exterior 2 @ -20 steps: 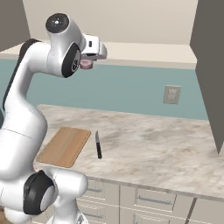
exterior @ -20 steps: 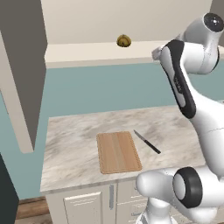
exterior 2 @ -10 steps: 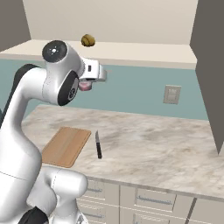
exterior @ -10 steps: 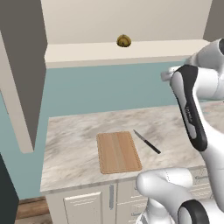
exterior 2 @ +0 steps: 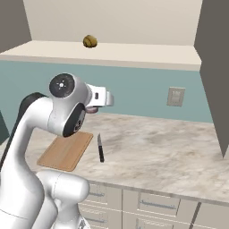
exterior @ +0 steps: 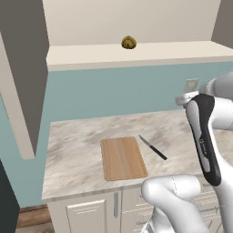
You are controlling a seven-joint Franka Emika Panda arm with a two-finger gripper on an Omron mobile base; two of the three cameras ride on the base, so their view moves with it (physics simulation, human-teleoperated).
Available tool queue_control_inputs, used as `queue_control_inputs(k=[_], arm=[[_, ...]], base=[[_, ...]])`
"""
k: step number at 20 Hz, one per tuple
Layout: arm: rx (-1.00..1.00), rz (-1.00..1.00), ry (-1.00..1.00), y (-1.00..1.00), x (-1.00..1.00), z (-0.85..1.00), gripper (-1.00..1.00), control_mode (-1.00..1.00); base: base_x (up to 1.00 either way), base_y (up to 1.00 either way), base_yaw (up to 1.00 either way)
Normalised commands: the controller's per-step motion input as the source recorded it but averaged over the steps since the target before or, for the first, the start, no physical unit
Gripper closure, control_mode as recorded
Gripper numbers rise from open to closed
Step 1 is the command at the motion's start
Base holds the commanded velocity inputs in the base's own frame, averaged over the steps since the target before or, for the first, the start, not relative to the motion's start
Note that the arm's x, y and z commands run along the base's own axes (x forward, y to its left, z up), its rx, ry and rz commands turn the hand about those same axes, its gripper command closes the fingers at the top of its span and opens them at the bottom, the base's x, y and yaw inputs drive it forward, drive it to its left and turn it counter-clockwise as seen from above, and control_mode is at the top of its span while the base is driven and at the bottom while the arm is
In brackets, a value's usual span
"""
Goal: Pick the bread, place it on the cutting board, pick the jam, place it on the counter, and close the cabinet.
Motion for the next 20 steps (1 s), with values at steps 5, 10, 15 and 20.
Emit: queue_control_inputs(k=[5,10,15,20], arm=[[0.00,0.00,0.00,-0.28,-0.03,-0.48,1.00,-1.00],[0.00,0.00,0.00,-0.35,0.00,-0.42,1.00,-1.00],[0.00,0.00,0.00,-0.34,0.00,-0.48,1.00,-1.00],[0.00,0.00,0.00,-0.27,0.01,-0.51,1.00,-1.00]], base=[[0.00,0.00,0.00],[0.00,0.00,0.00],[0.00,0.00,0.00],[0.00,0.00,0.00]])
